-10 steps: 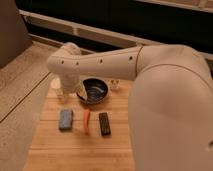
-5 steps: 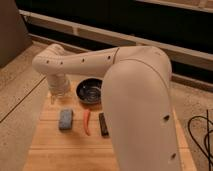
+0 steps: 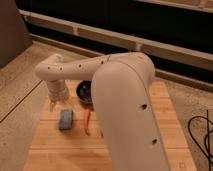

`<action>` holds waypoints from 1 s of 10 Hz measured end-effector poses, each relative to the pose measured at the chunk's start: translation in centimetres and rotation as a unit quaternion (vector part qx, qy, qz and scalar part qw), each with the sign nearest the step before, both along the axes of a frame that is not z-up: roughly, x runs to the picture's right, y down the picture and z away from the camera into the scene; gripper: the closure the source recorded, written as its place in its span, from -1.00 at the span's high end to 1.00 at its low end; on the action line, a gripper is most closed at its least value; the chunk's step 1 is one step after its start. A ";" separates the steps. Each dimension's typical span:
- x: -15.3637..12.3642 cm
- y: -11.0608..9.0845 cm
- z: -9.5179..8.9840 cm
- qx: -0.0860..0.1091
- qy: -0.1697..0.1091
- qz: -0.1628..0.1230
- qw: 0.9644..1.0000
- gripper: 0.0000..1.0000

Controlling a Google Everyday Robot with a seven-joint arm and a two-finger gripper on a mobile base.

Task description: Place the white sponge in the ceramic bowl

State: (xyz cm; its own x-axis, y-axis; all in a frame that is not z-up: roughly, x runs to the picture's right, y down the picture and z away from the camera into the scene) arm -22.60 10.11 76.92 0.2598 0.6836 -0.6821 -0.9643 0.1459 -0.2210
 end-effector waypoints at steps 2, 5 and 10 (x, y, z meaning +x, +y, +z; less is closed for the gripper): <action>0.4 0.5 0.9 -0.012 0.016 0.002 1.000 0.30; 0.1 1.5 2.0 -0.031 0.026 0.005 0.999 0.30; -0.3 2.5 3.5 -0.060 0.029 0.020 0.998 0.29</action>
